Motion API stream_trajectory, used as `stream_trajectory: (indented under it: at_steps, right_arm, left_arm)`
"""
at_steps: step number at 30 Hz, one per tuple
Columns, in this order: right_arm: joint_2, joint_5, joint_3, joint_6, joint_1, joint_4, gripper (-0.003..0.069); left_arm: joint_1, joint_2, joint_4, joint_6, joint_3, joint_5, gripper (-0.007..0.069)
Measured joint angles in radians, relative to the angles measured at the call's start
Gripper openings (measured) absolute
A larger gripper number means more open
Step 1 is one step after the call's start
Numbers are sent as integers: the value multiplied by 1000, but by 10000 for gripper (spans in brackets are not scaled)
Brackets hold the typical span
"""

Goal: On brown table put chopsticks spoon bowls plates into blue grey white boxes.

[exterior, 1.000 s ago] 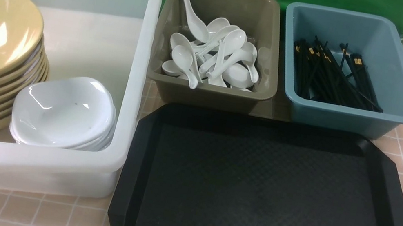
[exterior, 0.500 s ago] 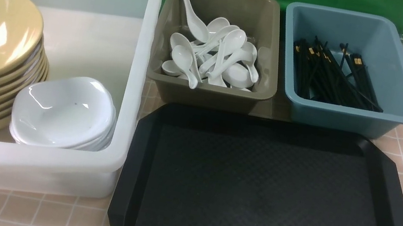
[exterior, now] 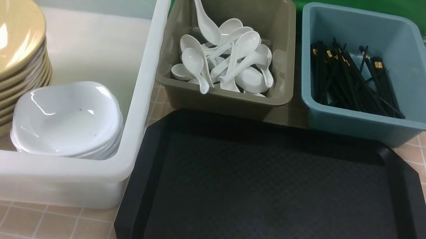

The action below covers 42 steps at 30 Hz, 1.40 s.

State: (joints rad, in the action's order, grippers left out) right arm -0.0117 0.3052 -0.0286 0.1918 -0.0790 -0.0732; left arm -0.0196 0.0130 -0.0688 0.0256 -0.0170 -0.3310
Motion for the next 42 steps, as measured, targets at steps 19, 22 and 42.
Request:
stream_trajectory:
  at_steps: [19,22,42]
  right_arm:
    - [0,0,0,0,0,0,48]
    - [0,0,0,0,0,0,48]
    - [0,0,0,0,0,0,62]
  left_arm:
    - [0,0,0,-12,0,0,-7]
    - [-1,0,0,-15,0,0,-7]
    - [-1,0,0,-19,0,0,-7]
